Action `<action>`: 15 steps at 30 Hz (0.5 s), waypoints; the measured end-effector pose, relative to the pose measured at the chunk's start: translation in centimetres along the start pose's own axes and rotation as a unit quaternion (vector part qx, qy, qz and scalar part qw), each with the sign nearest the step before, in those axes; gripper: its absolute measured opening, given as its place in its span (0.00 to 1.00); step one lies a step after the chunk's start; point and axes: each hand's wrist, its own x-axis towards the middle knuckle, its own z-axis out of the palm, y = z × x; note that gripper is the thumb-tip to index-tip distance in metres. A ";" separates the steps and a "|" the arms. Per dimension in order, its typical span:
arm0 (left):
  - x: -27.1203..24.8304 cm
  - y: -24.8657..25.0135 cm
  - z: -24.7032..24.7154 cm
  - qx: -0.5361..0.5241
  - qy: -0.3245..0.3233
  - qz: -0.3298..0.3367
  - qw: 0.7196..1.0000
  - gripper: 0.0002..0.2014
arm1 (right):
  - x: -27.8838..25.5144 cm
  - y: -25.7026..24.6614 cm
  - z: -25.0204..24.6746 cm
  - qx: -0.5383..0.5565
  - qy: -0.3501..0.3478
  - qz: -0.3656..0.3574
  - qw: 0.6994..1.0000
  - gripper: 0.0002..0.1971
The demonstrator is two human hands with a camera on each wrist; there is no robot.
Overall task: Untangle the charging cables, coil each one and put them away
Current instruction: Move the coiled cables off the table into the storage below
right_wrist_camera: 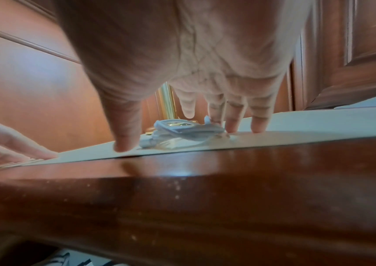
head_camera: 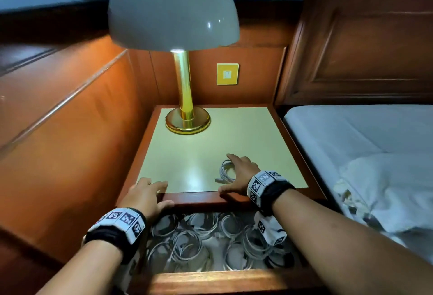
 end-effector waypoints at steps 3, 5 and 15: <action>-0.1 -0.3 0.5 -0.005 0.009 0.001 1.000 0.33 | 0.7 -0.7 0.4 -0.005 0.029 0.025 0.999 0.48; -0.1 -0.4 0.8 -0.011 0.015 0.001 1.000 0.32 | 0.9 -1.2 0.9 -0.002 0.041 0.014 0.999 0.44; -1.3 0.7 1.0 -0.056 0.041 0.011 0.998 0.24 | -1.3 -2.0 2.9 0.021 0.009 -0.047 0.999 0.37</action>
